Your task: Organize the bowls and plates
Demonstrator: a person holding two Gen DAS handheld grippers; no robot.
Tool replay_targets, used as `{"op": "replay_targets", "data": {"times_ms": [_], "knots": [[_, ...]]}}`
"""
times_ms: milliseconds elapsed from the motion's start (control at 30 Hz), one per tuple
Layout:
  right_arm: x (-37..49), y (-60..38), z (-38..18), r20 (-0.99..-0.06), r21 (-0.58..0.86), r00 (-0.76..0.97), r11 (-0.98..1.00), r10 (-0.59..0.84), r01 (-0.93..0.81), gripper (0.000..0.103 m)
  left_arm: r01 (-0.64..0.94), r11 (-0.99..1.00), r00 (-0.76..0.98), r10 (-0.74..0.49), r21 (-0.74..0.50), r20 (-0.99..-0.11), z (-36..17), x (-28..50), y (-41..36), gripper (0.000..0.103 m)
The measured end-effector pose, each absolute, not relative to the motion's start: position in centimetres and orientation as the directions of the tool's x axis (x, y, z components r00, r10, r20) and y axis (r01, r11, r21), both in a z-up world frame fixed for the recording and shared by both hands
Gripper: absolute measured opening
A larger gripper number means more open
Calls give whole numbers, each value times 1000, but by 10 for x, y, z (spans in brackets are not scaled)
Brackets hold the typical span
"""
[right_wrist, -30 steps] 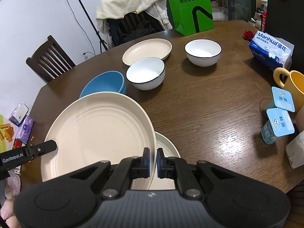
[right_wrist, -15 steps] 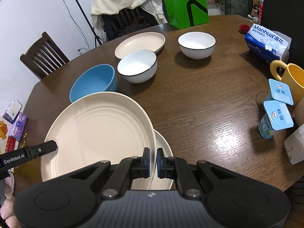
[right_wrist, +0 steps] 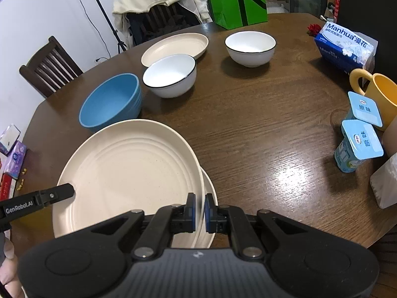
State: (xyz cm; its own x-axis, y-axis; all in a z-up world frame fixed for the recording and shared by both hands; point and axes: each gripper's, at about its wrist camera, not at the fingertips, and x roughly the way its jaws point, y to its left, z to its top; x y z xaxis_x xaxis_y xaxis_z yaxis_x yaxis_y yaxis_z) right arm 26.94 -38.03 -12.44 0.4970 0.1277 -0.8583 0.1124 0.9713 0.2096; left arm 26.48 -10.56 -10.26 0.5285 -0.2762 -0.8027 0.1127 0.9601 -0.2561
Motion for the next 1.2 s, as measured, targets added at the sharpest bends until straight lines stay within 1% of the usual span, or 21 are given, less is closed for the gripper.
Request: {"op": "replay_targets", "data": {"times_ms": [1200], "knots": [[277, -378, -158, -880, 169, 464, 980, 101, 107, 8, 122, 963, 477, -270, -241, -837, -136, 275, -108, 10]]}}
